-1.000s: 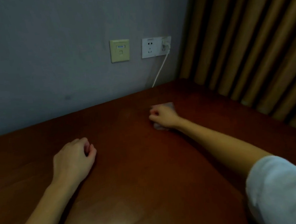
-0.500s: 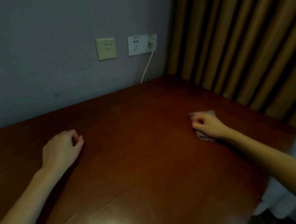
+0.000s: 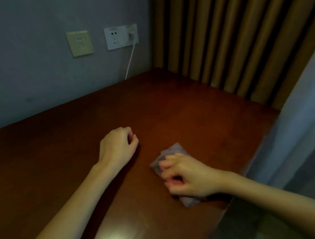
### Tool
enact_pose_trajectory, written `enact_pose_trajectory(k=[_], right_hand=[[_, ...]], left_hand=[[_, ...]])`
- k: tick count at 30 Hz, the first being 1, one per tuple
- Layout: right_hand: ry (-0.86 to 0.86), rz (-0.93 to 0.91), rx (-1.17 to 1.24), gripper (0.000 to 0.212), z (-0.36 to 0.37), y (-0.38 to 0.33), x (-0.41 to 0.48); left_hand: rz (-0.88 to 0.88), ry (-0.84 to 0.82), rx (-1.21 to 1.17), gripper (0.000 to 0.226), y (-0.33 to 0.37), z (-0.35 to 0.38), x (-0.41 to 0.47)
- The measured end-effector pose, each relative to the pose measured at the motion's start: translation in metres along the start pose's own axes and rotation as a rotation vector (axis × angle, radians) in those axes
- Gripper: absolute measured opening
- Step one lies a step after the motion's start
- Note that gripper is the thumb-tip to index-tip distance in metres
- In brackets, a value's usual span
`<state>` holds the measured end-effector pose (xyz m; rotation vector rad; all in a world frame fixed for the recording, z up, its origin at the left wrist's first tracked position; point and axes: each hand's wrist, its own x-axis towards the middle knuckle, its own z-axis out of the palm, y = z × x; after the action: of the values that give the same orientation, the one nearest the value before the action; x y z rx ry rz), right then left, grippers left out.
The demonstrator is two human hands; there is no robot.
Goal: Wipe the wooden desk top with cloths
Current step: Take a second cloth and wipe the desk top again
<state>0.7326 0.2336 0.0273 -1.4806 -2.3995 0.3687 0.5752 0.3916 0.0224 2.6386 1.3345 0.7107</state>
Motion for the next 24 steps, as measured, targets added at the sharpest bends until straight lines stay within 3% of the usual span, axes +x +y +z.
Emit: enact_pose_trajectory(k=[5, 10, 14, 17, 21, 24], right_hand=[[0.228, 0.274, -0.032, 0.028, -0.035, 0.082, -0.045], [0.404, 0.553, -0.077, 0.038, -0.05, 0.153, -0.02], [0.361, 0.524, -0.16, 0.043, -0.04, 0.122, 0.028], [0.258, 0.328, -0.196, 0.026, -0.021, 0.064, 0.034], [0.12, 0.148, -0.112, 0.026, 0.0, 0.005, -0.02], [0.109, 0.197, -0.051, 0.024, -0.006, 0.002, -0.065]], left_hand=[[0.17, -0.038, -0.056, 0.022, 0.053, 0.023, -0.004], [0.191, 0.021, -0.057, 0.021, 0.054, 0.031, -0.01], [0.189, 0.024, -0.026, 0.023, 0.054, 0.03, -0.011], [0.172, 0.021, -0.02, 0.023, 0.053, 0.031, -0.009], [0.147, 0.029, -0.006, 0.023, 0.052, 0.032, -0.009], [0.158, 0.035, 0.005, 0.025, 0.05, 0.035, -0.01]])
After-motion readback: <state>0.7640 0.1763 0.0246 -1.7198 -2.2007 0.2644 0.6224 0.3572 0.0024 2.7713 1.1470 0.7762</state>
